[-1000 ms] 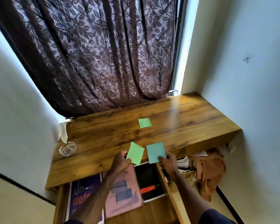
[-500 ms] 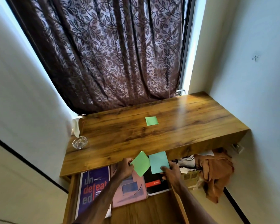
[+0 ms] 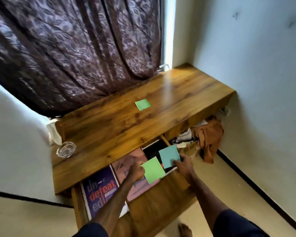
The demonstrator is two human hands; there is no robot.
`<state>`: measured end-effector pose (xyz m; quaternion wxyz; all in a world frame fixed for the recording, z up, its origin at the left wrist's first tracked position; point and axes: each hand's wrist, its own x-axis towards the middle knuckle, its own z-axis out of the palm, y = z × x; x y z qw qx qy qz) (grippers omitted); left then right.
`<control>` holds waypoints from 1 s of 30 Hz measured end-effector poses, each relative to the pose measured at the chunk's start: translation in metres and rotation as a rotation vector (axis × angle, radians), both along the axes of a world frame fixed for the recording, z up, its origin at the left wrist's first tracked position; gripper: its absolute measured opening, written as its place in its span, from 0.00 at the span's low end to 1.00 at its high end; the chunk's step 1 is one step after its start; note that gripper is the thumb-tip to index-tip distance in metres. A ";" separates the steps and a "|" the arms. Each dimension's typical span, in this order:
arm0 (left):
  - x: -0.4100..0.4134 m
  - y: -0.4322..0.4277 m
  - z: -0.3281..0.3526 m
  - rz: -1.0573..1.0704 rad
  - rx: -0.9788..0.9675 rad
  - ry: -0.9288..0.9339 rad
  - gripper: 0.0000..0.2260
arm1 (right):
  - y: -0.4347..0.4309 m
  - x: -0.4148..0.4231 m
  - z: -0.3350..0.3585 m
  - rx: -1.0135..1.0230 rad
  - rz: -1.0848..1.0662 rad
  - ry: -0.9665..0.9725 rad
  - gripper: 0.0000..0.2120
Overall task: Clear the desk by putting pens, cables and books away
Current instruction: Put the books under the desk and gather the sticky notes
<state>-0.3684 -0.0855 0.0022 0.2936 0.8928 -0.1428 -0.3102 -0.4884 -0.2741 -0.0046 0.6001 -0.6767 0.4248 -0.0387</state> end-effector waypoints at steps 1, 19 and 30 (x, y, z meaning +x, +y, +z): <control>-0.004 0.000 -0.010 -0.032 -0.004 0.026 0.13 | 0.004 -0.007 -0.004 -0.008 -0.034 0.021 0.16; -0.056 -0.062 -0.092 -0.167 0.189 0.289 0.19 | 0.006 -0.061 -0.055 -0.211 -0.095 0.335 0.15; -0.062 -0.085 -0.100 -0.206 0.166 0.193 0.15 | -0.004 -0.068 -0.072 -0.187 -0.021 0.347 0.17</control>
